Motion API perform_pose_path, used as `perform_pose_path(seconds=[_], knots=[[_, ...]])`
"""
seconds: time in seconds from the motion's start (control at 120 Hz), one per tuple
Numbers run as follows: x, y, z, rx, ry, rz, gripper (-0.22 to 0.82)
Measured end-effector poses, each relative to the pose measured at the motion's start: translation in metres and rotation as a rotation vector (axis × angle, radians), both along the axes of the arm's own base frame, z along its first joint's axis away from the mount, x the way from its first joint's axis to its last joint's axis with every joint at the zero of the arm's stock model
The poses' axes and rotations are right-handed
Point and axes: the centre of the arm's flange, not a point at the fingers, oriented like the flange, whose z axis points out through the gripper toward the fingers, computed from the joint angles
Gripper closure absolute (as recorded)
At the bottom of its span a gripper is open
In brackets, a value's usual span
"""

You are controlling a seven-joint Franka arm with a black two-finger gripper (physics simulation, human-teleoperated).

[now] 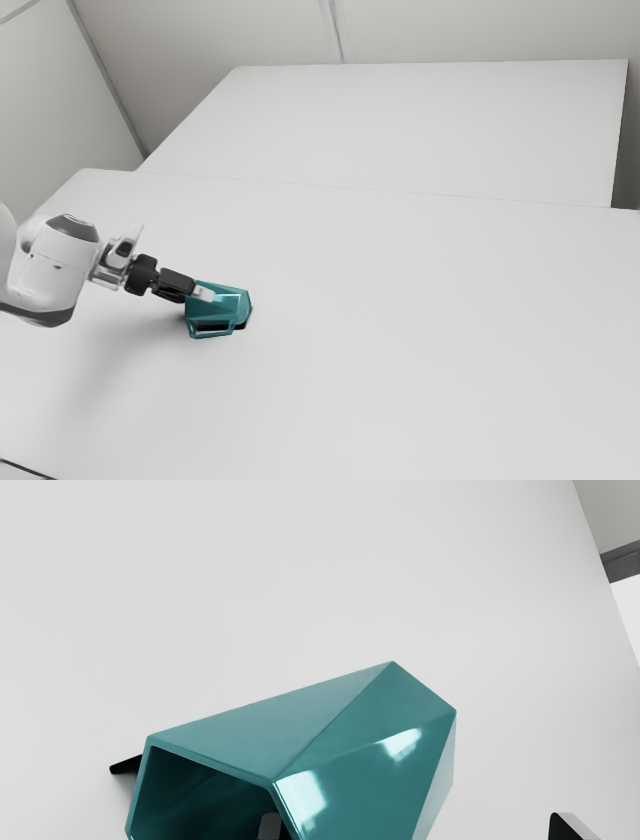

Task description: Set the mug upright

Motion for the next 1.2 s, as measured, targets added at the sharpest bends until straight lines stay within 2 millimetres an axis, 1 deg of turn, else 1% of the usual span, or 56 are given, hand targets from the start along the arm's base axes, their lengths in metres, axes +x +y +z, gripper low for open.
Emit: perform_pose_path(seconds=[0.1,0.358,0.5,0.575,0.658,0.758,0.842,0.95,1.058,1.15,1.2], knots=[[0.001,-0.002,-0.001,-0.003,-0.003,-0.002,0.12],[0.000,-0.004,-0.001,-0.009,-0.008,-0.005,0.44],[0.000,-0.006,0.000,-0.009,-0.014,-0.009,0.58],[0.001,-0.007,0.002,-0.007,-0.018,-0.013,0.63],[0.002,-0.010,0.002,-0.006,-0.020,-0.019,0.68],[0.005,-0.015,0.007,0.000,-0.030,-0.030,0.70],[0.007,-0.020,0.015,0.006,-0.047,-0.041,0.74],[0.009,-0.025,0.027,0.015,-0.068,-0.053,0.75],[0.013,-0.037,0.041,0.025,-0.094,-0.078,0.75],[0.017,-0.053,0.058,0.039,-0.123,-0.111,0.76],[0.019,-0.061,0.063,0.048,-0.133,-0.127,0.76]])
